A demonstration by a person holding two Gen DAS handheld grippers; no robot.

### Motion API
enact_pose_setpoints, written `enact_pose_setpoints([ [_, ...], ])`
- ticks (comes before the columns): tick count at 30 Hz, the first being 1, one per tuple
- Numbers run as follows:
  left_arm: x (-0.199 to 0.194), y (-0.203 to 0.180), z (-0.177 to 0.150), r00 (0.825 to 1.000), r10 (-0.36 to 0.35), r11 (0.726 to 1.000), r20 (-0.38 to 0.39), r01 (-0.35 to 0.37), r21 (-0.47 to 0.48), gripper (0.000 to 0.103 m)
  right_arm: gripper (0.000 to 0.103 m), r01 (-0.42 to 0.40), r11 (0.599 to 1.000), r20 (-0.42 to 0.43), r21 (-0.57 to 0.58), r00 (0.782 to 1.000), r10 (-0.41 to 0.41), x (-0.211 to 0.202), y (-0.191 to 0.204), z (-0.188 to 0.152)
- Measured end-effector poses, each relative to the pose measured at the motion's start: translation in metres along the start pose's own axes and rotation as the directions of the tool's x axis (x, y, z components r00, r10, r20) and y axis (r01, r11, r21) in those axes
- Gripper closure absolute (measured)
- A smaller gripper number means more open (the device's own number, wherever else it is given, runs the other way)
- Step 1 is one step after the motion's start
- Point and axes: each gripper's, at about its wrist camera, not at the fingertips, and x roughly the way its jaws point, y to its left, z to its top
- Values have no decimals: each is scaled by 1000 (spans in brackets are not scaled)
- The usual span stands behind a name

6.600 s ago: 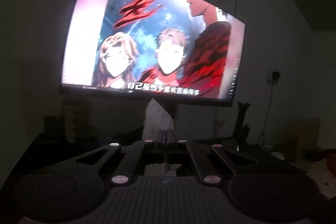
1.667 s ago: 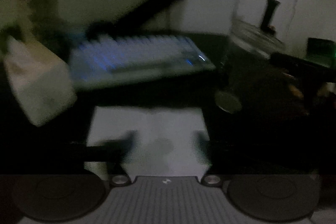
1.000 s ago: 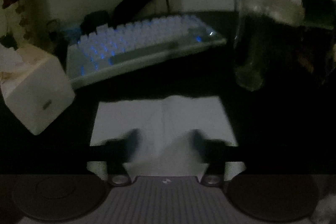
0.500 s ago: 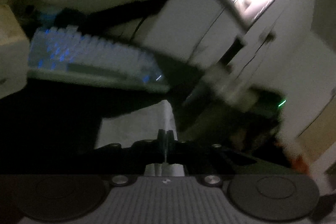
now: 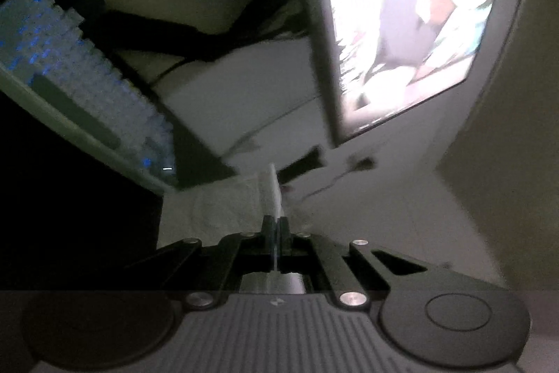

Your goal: Clean container

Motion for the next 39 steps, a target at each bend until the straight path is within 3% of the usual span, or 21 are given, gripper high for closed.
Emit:
enact_pose_setpoints([
  [3, 8, -12, -12, 994, 98, 991, 39, -101, 92, 103, 0, 3, 1000, 10, 13, 1000, -3, 0, -1, 0],
  [7, 17, -28, -22, 990, 133, 971, 51, -141, 195, 103, 0, 9, 1000, 12, 15, 1000, -9, -1, -1, 0],
  [11, 27, -55, -37, 950, 300, 869, 82, -308, 388, 103, 0, 31, 1000, 10, 6, 999, -31, -1, -2, -1],
  [13, 34, -66, -42, 923, 376, 809, 88, -373, 455, 102, 0, 42, 999, 6, -17, 999, -42, -1, -1, -2],
  [15, 39, -71, -45, 909, 408, 779, 88, -397, 485, 103, 0, 48, 998, 4, -37, 999, -48, -1, 1, -3],
  [24, 22, -64, -39, 942, 336, 843, 22, -312, 438, 103, 0, 28, 997, -15, -78, 999, -29, 3, 4, -5],
  [33, 0, -64, -46, 934, 357, 821, 20, -324, 471, 102, 2, -40, 992, -79, -117, 996, 30, 19, 10, -3],
  [36, -3, -59, -45, 929, 368, 817, 23, -336, 468, 102, 0, -9, 992, -75, -128, 997, -1, 16, 16, -7],
  [39, -2, -59, -46, 936, 352, 825, 6, -314, 470, 102, 0, 56, 981, -75, -185, 995, -71, 5, 26, -12],
])
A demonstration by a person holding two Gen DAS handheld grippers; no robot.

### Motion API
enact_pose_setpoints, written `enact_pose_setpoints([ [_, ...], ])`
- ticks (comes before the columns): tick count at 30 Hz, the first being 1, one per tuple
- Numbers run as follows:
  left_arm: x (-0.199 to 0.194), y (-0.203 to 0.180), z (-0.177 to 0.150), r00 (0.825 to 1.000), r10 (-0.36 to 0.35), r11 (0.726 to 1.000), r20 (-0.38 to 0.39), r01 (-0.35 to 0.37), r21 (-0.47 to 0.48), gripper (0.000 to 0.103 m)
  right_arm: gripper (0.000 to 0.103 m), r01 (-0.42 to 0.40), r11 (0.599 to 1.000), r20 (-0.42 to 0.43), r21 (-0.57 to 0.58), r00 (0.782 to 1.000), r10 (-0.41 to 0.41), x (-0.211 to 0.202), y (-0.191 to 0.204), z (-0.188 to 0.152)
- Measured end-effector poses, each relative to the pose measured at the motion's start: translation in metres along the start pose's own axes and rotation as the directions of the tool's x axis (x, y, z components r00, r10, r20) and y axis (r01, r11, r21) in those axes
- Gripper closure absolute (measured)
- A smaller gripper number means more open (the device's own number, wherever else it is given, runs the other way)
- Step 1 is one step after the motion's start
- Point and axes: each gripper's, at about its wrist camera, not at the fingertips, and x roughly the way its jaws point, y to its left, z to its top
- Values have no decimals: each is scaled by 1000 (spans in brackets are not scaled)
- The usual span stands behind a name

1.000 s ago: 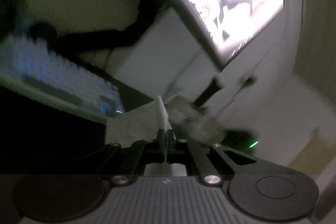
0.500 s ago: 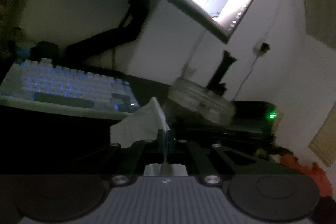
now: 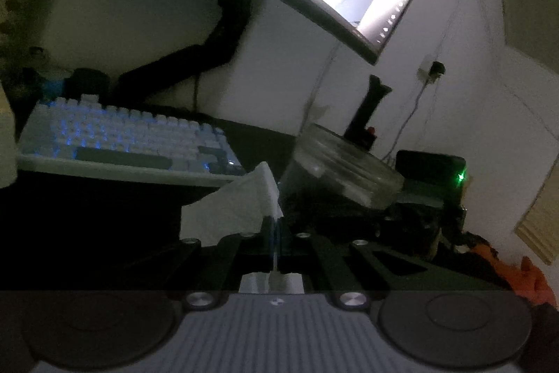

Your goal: Clean container

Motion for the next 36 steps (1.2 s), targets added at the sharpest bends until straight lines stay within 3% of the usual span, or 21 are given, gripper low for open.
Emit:
enact_pose_setpoints([
  [9, -7, -13, 1, 1000, -28, 999, 5, 27, 45, 102, 0, 76, 992, 12, -98, 997, -75, -37, 23, -6],
  [15, -38, -12, 19, 996, -59, 998, 73, 57, 26, 102, 0, 56, 994, 39, -96, 998, -53, -45, 21, -8],
  [19, -56, -14, 31, 984, -132, 991, 117, 134, -5, 102, 0, 69, 992, 51, -108, 997, -64, -50, 23, -9],
  [23, -64, -23, 41, 960, -237, 970, 150, 241, -14, 102, 0, 81, 989, 55, -122, 996, -75, -51, 26, -8],
  [25, -65, -28, 44, 951, -255, 965, 176, 261, -7, 102, 0, 75, 990, 45, -115, 996, -71, -49, 25, -8],
  [27, -61, -32, 42, 953, -234, 971, 194, 237, 6, 102, 0, 72, 991, 43, -110, 997, -68, -49, 24, -8],
  [32, -41, -37, 22, 978, -104, 994, 179, 96, 52, 99, 0, 72, 992, 59, -101, 996, -67, -50, 22, -8],
  [33, -37, -38, 19, 980, -89, 995, 176, 79, 62, 94, 0, 72, 992, 62, -100, 996, -66, -51, 22, -8],
  [35, -32, -38, 13, 980, -62, 996, 191, 47, 82, 52, 0, 73, 993, 66, -97, 996, -66, -51, 22, -8],
  [36, -31, -38, 11, 978, -48, 996, 203, 30, 88, 3, 0, 72, 993, 65, -97, 996, -66, -51, 22, -8],
])
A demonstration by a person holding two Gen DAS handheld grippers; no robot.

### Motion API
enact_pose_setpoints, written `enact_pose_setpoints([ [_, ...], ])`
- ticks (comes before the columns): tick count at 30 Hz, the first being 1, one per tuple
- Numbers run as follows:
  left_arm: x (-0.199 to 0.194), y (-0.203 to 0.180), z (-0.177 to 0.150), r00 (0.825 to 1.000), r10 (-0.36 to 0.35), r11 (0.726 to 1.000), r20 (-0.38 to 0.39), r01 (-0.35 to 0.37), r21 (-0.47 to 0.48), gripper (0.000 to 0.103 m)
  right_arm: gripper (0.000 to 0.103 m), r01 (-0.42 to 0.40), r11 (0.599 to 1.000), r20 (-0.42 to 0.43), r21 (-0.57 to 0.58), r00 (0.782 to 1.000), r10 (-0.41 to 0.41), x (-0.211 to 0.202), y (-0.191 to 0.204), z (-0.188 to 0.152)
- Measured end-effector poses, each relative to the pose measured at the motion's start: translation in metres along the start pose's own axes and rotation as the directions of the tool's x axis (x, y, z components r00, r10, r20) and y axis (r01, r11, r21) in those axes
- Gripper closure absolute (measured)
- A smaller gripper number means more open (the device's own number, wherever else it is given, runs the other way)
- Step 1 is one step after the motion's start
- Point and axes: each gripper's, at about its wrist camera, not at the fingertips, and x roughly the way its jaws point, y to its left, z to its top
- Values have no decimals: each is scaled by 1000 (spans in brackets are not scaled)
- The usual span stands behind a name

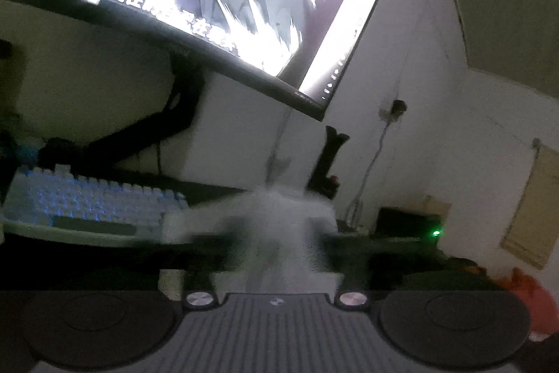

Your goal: Clean container

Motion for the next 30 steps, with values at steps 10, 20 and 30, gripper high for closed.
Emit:
enact_pose_setpoints([
  [10, -19, 7, 3, 994, 72, 993, -77, -64, 102, 0, 0, -6, 1000, -2, 12, 1000, 6, 1, -1, 0],
  [20, 23, 20, -40, 699, 301, 939, -648, -100, 328, 0, 0, 0, 1000, -9, 6, 1000, 0, 3, 0, -1],
  [30, 16, 44, -41, 717, 197, 980, -669, -161, 116, 0, 0, -3, 1000, -28, 11, 1000, 3, 7, 0, -2],
])
